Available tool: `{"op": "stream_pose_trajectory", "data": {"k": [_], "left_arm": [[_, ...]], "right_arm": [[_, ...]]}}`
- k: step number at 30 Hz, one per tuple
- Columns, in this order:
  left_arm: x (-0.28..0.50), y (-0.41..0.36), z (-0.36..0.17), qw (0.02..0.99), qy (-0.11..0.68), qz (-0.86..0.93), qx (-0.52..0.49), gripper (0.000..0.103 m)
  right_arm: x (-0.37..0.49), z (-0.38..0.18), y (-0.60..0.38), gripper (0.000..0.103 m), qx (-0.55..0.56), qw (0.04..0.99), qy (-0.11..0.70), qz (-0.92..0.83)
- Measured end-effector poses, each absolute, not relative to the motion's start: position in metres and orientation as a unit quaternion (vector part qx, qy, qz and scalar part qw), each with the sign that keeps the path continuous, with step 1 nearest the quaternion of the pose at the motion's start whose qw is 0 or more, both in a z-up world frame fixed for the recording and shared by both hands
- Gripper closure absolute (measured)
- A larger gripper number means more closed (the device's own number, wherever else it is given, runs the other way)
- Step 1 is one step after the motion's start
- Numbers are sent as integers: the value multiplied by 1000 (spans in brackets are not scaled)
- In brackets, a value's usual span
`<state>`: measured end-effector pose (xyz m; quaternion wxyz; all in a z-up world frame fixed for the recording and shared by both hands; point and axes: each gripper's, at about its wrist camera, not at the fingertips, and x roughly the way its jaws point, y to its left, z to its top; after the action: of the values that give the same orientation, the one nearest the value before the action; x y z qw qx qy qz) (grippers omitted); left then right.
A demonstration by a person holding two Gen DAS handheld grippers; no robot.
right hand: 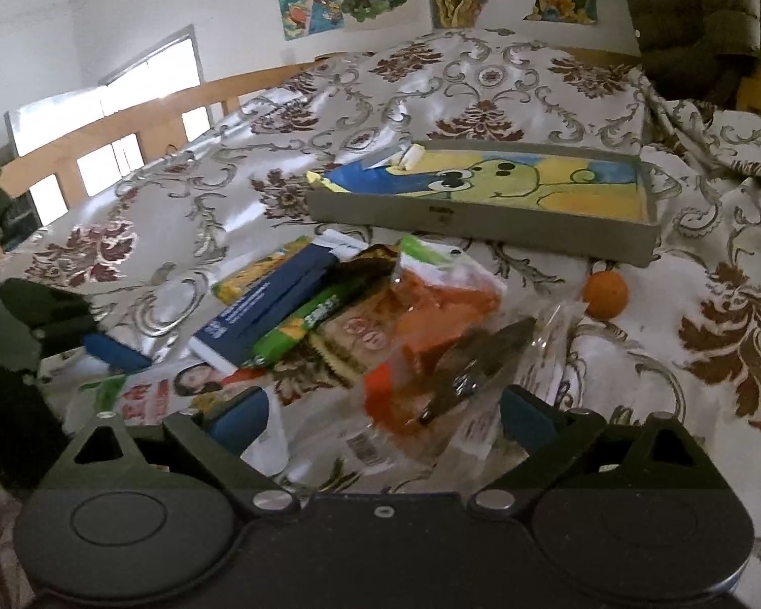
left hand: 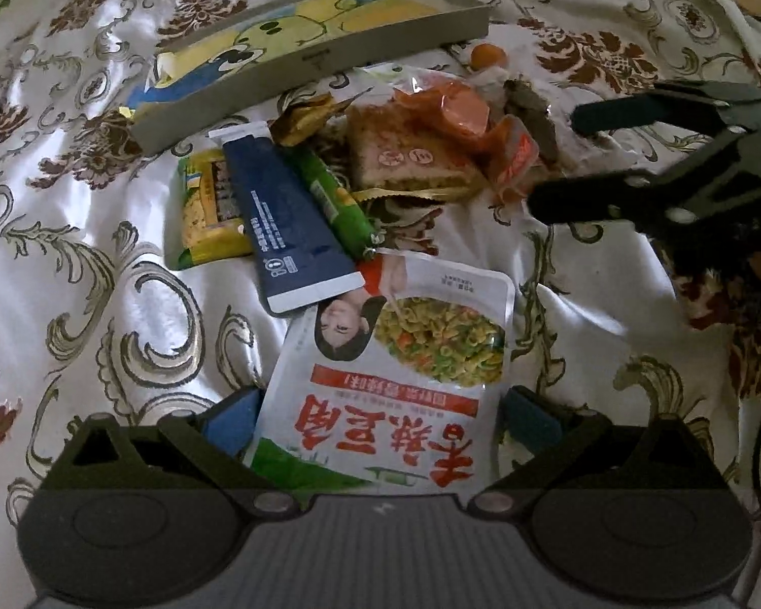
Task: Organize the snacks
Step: 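Move the left tool down toward the white-and-green noodle packet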
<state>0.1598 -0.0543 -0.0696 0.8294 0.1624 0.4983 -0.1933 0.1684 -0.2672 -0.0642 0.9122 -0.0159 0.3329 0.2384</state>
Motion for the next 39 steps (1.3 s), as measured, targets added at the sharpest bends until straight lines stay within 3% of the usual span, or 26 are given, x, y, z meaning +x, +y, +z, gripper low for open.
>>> {"op": "stream_pose_trajectory", "data": {"k": [18,25,33,38,39], "left_arm": [[145,-77,-66,834,535,-100,88,4],[138,-77,-63,842,532,-72,58,4],[133,-75,-60,848,526,-51,34,4],[131,-74,-60,851,523,-48,22,4],[131,-74,-59,851,522,-48,19,4]], "right_arm": [[185,-87,-238,6,-170,915,308,197],[180,-84,-236,21,-177,916,299,200],[173,-78,-236,30,-181,915,293,208],[168,-75,-239,45,-184,915,294,207],[167,-74,-241,53,-182,915,295,205]]}}
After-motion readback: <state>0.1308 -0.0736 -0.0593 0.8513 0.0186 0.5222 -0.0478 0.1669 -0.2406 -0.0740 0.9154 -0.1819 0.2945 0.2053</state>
